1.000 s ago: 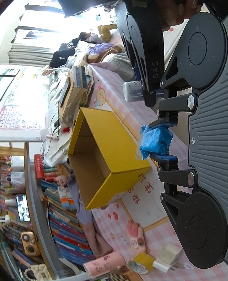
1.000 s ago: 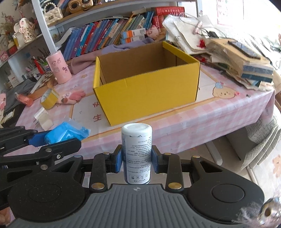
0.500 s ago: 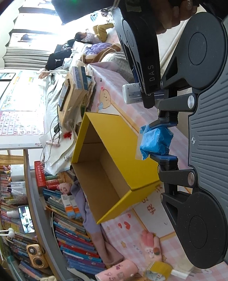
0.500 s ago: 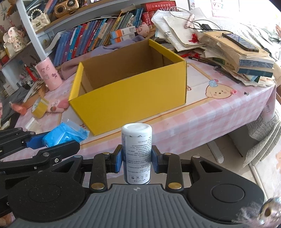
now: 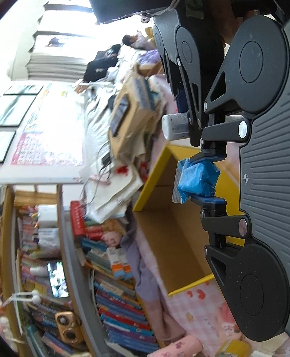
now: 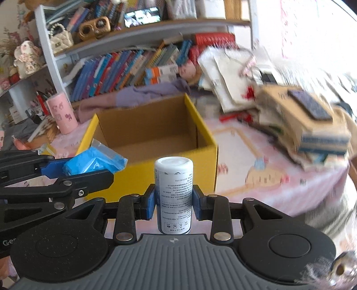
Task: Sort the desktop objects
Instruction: 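Carry the blue bag and white bottle with both tools toward the yellow box, then open the left tool to drop the blue bag into the yellow box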
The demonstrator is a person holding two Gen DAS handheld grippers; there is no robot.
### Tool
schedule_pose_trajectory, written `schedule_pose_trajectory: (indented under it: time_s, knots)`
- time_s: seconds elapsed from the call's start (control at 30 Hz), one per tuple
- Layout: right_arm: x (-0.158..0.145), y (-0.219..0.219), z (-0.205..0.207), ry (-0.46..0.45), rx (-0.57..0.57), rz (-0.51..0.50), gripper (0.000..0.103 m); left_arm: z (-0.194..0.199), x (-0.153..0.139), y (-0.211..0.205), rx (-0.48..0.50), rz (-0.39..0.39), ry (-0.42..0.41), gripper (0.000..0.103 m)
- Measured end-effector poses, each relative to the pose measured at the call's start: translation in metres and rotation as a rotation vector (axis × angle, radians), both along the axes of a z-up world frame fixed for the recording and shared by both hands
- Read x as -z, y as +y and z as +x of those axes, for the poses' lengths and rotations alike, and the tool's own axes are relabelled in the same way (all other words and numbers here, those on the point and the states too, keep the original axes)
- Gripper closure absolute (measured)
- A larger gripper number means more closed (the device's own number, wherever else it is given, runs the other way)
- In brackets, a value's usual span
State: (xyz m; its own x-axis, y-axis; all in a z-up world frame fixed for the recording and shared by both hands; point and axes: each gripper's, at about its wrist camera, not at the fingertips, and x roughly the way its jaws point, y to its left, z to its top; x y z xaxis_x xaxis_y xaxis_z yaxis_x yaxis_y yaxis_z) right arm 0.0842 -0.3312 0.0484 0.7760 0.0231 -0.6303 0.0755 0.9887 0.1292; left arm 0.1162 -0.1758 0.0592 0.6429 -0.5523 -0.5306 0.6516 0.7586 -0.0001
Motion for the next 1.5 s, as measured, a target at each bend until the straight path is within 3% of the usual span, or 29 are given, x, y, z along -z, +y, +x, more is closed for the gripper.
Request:
schedule_pose_trajectory:
  time_s: [0.33, 0.5, 0.67, 1.03, 1.2, 1.5]
  knots:
    - [-0.037, -0.024, 0.064, -0.118, -0.15, -0.001, 0.073, 0.041, -0.02, -0.01, -0.167, -0.039, -0.087, 0.075]
    - [-0.035, -0.023, 0.102, -0.131, -0.232, -0.026, 0.073, 0.07, -0.016, -0.015, -0.231, -0.019, -0.097, 0.075]
    - [-0.01, -0.018, 0.138, -0.055, -0.312, -0.058, 0.073, 0.099, 0.007, -0.022, -0.285, 0.052, -0.068, 0.075]
    - [0.053, -0.005, 0.196, 0.173, -0.462, -0.164, 0.073, 0.138, 0.054, -0.026, -0.309, 0.192, 0.028, 0.075]
    - [0.066, 0.005, 0.205, 0.231, -0.515, -0.22, 0.072, 0.145, 0.064, -0.029, -0.309, 0.237, 0.047, 0.075]
    - [0.069, 0.009, 0.205, 0.265, -0.542, -0.227, 0.072, 0.144, 0.067, -0.036, -0.29, 0.289, 0.07, 0.073]
